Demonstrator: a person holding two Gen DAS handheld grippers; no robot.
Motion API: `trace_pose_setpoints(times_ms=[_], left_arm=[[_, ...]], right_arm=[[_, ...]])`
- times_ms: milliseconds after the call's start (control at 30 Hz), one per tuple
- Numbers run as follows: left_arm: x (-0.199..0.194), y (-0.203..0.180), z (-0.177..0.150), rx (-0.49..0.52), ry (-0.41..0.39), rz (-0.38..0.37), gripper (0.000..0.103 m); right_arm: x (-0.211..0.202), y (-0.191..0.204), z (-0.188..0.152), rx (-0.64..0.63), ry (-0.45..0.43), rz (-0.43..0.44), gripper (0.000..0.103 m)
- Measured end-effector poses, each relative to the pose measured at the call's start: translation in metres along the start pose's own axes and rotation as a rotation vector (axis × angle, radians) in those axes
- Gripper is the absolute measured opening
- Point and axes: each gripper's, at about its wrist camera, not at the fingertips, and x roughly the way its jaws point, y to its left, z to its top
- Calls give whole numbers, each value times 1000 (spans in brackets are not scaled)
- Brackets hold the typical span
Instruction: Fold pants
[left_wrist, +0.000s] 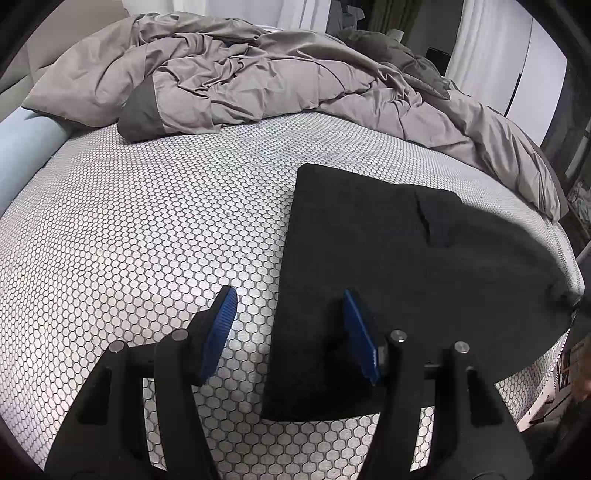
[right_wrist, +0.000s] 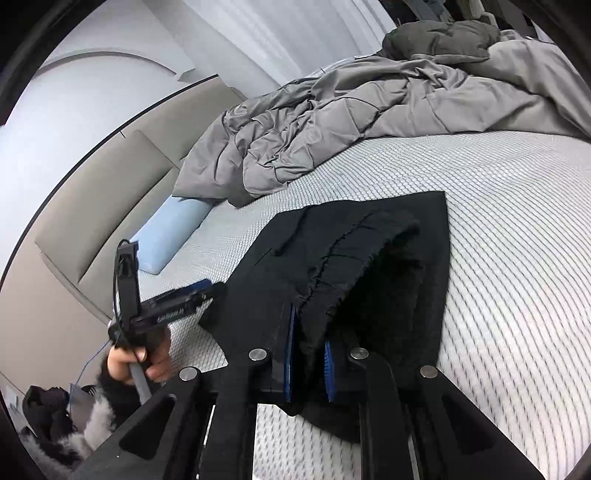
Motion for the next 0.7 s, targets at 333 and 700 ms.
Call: trace_pose_setpoints(times_ms=[333, 700], left_arm=[[13, 0, -4, -10, 43, 1, 56], [35, -20, -24, 8, 196, -177, 56]], right_arm=[[24, -58, -18, 135, 96, -50, 52], [54, -81, -2, 182, 64, -101, 36]])
